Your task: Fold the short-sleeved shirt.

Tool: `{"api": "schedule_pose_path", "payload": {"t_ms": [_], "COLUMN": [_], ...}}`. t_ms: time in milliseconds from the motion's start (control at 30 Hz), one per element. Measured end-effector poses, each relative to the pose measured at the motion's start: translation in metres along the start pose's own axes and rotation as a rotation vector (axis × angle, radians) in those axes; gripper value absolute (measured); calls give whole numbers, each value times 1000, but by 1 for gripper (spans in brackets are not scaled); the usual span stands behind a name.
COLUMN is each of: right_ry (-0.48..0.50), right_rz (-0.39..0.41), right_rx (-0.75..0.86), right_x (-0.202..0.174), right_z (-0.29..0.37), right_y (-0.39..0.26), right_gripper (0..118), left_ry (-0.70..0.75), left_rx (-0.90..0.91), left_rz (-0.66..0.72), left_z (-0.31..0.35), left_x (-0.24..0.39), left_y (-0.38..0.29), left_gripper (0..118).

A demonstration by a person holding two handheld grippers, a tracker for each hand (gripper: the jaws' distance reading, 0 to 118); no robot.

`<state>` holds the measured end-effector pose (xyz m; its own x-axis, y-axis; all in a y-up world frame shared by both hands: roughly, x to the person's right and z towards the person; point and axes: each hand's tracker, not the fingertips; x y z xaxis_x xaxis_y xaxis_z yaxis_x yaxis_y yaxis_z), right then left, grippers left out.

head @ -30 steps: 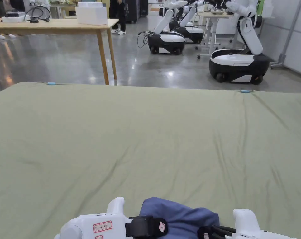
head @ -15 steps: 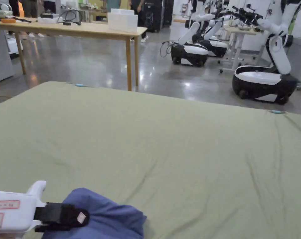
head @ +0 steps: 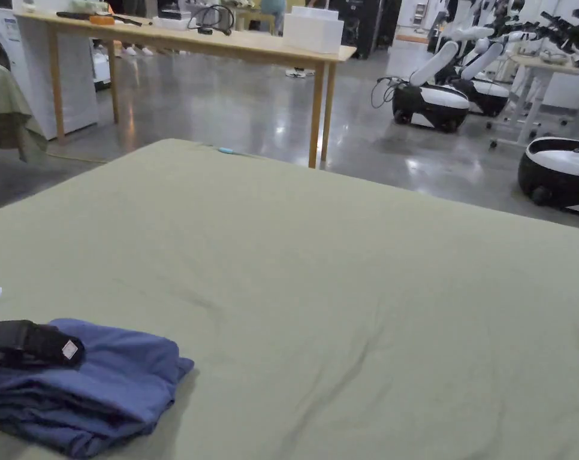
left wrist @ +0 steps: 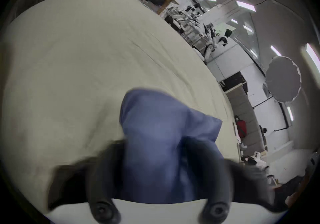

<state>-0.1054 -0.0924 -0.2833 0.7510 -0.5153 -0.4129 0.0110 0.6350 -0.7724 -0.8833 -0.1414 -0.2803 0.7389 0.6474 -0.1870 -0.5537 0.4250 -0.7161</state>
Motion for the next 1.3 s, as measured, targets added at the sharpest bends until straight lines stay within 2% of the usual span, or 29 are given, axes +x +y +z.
{"api": "schedule_pose_path", "payload": {"t_ms": [100,200,300,333,367,400,433,467,533,600,700,800,833,933,967,1067,1133,1233,1300], "right_ry": [7,7,20,16,11,8,-2,-7,-36,-126,-254,-356,-381,-443,-459,-534,-550,-558,-643], "right_rz": [30,51,64,64,63,66,69,74,94,106,202,299,323,407,433,520,536,545,577], "right_rx": [3,22,68,85,103,116,133,146,173,221,304,438,487,633,666,798,840,851,894], "right_x": [-3,-2,4,5,8,10,13,16,21,23,14,-3,-7,-18,-19,-24,-22,-17,-16], "right_z": [4,12,24,28,33,37,44,50,63,79,109,142,152,164,163,153,141,119,104], "right_y": [4,8,11,11,11,11,10,9,6,2,-1,17,30,80,101,153,190,236,253], "right_gripper": [1,1,1,1,1,1,1,1,1,1,1,1,1,1,1,1,1,1,2], "left_ry": [22,83,61,50,31,24,80,110,118,112,132,197,210,38,20,75,103,100,121], "left_rx": [96,264,414,455,496,536,554,576,502,474,540,654,666,678,689,752,825,820,834], "left_rz": [-14,-8,-56,-71,-123,-162,-230,-294,-350,-385,-474,-637,-672,-636,-626,-656,-702,-745,-761], "left_z": [21,58,85,88,88,85,78,67,40,13,-19,-34,-38,-55,-63,-89,-105,-132,-147], "left_x": [12,35,85,112,137,160,185,210,253,288,348,406,430,489,503,544,561,578,588], "left_y": [14,24,8,-8,-26,-44,-66,-87,-124,-158,-198,-212,-211,-186,-173,-133,-112,-85,-73], "left_gripper": [118,118,117,113,103,80,35,0,0,0,0,0,0,0,0,0,0,0,0]}}
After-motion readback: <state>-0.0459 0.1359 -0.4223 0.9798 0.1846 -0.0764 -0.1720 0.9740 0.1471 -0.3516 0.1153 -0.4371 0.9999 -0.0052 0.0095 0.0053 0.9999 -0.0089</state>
